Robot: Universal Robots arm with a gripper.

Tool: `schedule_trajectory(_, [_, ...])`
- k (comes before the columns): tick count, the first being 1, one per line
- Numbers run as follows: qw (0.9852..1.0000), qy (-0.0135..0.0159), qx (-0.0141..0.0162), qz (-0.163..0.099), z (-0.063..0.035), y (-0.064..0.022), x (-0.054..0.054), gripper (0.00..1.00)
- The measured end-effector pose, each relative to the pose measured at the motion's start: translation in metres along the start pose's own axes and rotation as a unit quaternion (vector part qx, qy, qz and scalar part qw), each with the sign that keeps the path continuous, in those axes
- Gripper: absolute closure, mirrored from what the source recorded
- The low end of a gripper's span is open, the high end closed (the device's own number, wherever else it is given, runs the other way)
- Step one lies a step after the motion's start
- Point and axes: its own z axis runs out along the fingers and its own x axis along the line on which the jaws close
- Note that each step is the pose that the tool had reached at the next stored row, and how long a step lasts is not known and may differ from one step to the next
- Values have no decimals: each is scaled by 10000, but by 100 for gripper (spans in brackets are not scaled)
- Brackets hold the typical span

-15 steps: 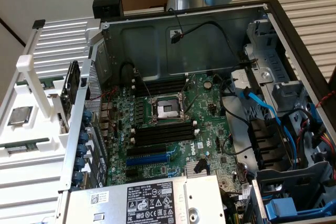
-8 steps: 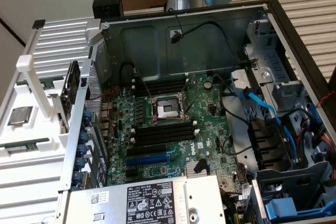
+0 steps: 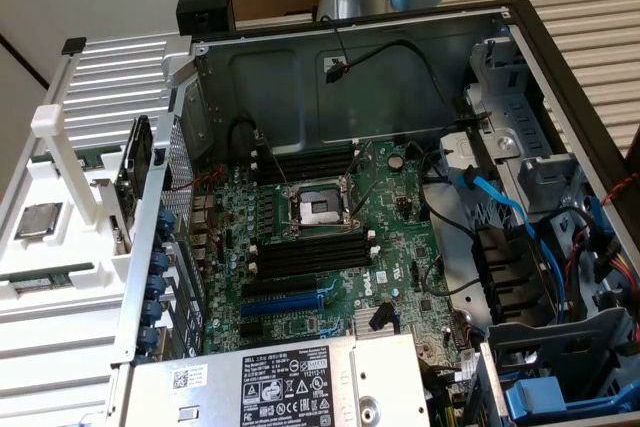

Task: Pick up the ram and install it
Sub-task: 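Pick up the ram and move it above insertion slot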

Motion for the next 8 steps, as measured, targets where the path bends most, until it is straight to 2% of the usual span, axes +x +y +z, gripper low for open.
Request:
schedule_trajectory(5, [9990,18,-20,-457,0,0,0,90])
schedule_trajectory(7, [9980,25,-27,-636,0,0,0,90])
schedule_trajectory(8, [9967,32,-34,-815,0,0,0,90])
